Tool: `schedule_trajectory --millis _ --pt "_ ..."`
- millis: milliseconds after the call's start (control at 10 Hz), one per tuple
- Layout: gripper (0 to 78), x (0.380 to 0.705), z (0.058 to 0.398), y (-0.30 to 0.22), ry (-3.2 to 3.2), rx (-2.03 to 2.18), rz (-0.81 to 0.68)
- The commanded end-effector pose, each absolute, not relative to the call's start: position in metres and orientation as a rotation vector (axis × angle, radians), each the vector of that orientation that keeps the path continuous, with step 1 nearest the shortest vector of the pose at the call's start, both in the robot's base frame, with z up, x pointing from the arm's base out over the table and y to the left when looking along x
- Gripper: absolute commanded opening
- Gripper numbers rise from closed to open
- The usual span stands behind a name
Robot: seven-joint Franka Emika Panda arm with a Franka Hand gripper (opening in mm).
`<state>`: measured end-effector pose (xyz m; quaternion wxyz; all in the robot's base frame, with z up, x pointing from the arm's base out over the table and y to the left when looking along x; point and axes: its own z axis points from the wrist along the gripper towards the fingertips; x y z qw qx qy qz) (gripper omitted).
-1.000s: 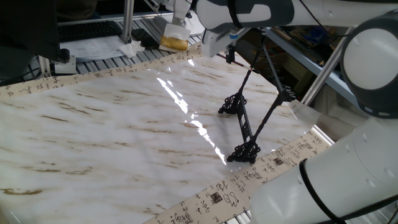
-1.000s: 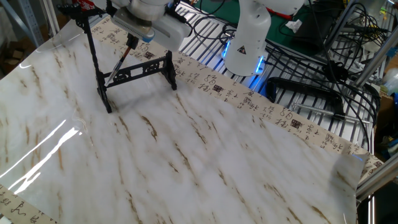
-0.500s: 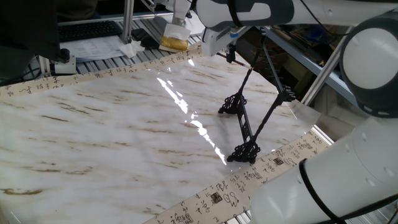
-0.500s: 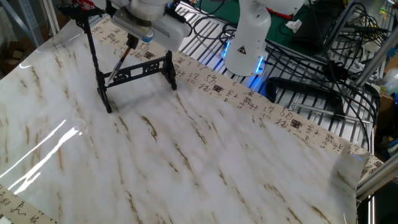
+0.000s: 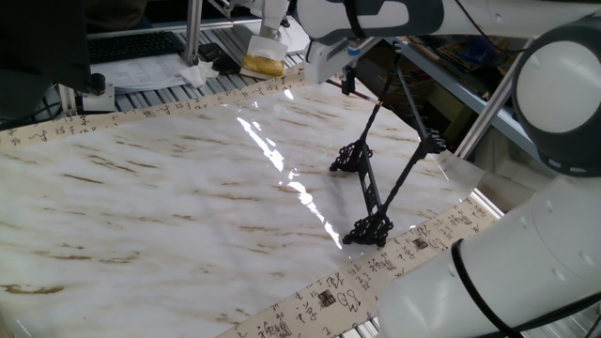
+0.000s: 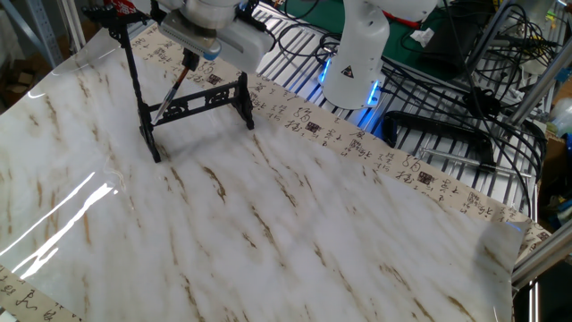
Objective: Place the brush on the pen rack
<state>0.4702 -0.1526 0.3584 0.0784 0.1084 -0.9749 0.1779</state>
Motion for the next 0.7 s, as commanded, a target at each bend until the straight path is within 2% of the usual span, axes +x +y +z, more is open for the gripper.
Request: schedule_trajectory --millis 100,700 --pt "1.2 0.4684 0.3611 -0.1538 -2.905 0.32 0.589" --pt "1.2 0.468 0.3616 -0.1558 -2.9 0.318 0.599"
